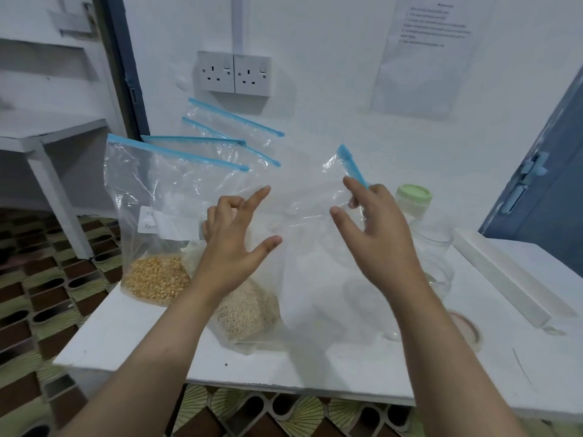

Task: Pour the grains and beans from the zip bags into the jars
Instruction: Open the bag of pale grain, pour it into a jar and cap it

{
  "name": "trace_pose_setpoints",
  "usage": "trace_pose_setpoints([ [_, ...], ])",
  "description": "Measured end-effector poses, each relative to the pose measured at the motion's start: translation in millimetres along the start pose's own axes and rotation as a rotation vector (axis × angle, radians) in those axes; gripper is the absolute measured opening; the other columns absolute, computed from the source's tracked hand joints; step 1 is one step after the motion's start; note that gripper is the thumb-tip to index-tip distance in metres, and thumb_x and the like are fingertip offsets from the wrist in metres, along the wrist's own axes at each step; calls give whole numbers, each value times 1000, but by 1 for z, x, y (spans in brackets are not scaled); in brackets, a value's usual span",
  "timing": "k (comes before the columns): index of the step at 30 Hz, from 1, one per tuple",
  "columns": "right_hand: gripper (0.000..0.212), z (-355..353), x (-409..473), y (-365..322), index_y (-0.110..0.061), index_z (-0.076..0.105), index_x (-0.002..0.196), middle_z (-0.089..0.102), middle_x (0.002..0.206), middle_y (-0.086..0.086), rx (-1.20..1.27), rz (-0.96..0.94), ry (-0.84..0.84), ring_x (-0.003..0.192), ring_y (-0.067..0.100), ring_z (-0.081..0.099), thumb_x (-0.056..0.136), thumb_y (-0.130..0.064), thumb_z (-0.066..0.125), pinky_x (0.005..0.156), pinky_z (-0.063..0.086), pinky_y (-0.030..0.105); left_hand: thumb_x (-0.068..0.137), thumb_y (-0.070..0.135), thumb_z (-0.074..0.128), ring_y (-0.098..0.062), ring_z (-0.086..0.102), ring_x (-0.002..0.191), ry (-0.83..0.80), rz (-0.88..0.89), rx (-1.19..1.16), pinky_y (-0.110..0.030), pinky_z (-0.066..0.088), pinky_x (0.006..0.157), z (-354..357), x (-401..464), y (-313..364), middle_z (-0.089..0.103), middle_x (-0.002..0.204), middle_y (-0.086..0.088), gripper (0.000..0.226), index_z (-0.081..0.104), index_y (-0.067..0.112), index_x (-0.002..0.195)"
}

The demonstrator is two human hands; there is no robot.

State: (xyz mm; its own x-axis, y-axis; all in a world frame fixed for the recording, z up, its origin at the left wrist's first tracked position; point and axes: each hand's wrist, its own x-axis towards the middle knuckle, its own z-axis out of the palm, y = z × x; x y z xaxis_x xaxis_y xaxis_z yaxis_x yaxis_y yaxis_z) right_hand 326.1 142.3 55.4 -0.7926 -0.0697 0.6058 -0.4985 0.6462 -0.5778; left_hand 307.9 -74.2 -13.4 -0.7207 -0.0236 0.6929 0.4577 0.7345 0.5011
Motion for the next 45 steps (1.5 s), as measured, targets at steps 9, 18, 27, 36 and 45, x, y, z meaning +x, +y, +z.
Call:
trace_pose_setpoints([
  [9, 64, 7, -11, 26, -19, 41, 150, 41, 110, -3, 9, -145, 83, 107, 18, 52, 91, -32, 59, 90, 33, 7, 92, 73, 33, -12, 40, 94, -30, 26, 47, -39, 36, 90, 7, -23, -56, 42, 97, 5, 63, 13, 57, 150],
  [18, 57, -5, -14, 41, -31, 46, 146, 36, 100, -3, -63, -259, 168, 88, 9, 38, 94, -14, 64, 81, 34, 4, 91, 75, 29, -8, 28, 93, 7, 82, 112, -28, 17, 82, 3, -8, -39, 27, 99, 14, 57, 12, 64, 145],
  [27, 59, 9, -39, 59, -29, 33, 151, 27, 93, -12, -98, -240, 216, 82, 15, 39, 96, -29, 53, 73, 48, 44, 92, 62, 43, -13, 34, 105, 80, -28, 133, -34, 23, 93, 18, -27, -41, 42, 112, 7, 56, 29, 48, 145],
  [36, 60, 8, -42, 59, -27, 32, 152, 32, 103, -16, -55, -284, 199, 91, 16, 45, 95, -28, 53, 79, 50, 52, 98, 26, 57, -17, 32, 125, 299, -536, -262, -5, 29, 97, 30, -53, -37, 25, 147, -14, 55, 36, 32, 148],
  [45, 64, 5, -45, 61, -29, 34, 152, 39, 105, -8, -38, -240, 195, 97, 29, 54, 94, -21, 59, 86, 51, 52, 96, 23, 64, -8, 55, 108, 353, -570, -568, -24, 44, 93, 15, -45, -47, 57, 118, 8, 46, 46, 41, 134],
])
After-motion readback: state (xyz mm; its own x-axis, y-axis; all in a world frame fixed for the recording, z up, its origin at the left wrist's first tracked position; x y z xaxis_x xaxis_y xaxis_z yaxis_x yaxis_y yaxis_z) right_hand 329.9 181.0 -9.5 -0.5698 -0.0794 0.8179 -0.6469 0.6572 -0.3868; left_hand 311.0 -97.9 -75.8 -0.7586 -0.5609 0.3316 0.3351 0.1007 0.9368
